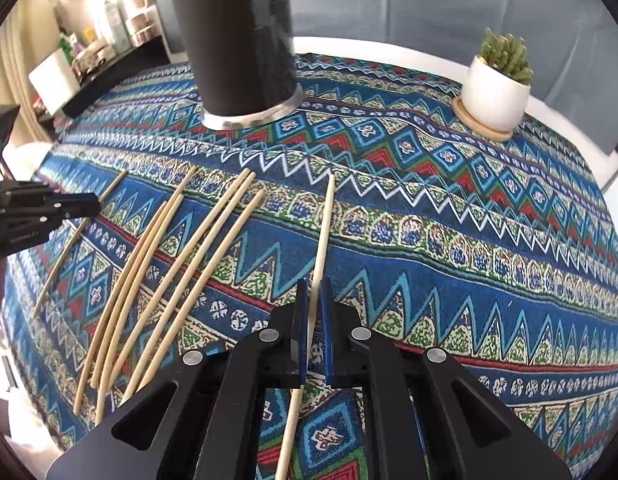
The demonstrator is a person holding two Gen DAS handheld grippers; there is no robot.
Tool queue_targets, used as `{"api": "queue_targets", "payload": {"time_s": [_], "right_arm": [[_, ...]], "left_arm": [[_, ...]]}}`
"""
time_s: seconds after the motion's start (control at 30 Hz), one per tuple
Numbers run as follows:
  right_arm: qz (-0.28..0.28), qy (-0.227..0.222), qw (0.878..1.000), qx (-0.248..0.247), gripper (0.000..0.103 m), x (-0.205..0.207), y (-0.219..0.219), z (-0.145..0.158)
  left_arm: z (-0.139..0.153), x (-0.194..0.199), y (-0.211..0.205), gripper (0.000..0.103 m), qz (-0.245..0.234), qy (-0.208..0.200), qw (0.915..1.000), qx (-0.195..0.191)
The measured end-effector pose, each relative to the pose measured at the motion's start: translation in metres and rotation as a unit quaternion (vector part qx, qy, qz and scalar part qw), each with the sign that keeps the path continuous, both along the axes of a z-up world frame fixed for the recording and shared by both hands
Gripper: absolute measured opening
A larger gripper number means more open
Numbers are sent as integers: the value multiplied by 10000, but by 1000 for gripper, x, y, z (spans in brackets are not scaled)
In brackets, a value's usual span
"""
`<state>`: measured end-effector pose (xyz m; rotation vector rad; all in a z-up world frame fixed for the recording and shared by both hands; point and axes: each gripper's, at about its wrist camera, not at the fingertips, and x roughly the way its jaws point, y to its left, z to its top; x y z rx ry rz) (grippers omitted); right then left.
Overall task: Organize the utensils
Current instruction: 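Grasp a chopstick with the right tool while the left tool grasps another, then lower the left tool's chopstick into the black holder while the right tool inserts its own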
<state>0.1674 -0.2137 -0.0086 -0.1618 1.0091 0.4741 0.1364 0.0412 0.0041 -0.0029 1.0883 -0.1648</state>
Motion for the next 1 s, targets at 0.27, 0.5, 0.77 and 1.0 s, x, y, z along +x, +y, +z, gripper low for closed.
{"api": "queue_targets", "payload": {"time_s": [0.27,0.5,0.77,1.0], "right_arm": [[-107,-164,9974,686,5,2,-27,28],[-92,-565,9917,1154,5,7,-32,76],[1,-1032,9849,1389,5,21,-27,127],[72,-1296,9797,1528,5,39,-15,162]], "left_arm": [[14,2,21,5,217,-67,9987,-462],[62,11,33,5,314,-529,9960,-647],[116,26,42,5,228,-1027,9908,-850],[162,45,48,5,189,-1449,9848,-942]]}}
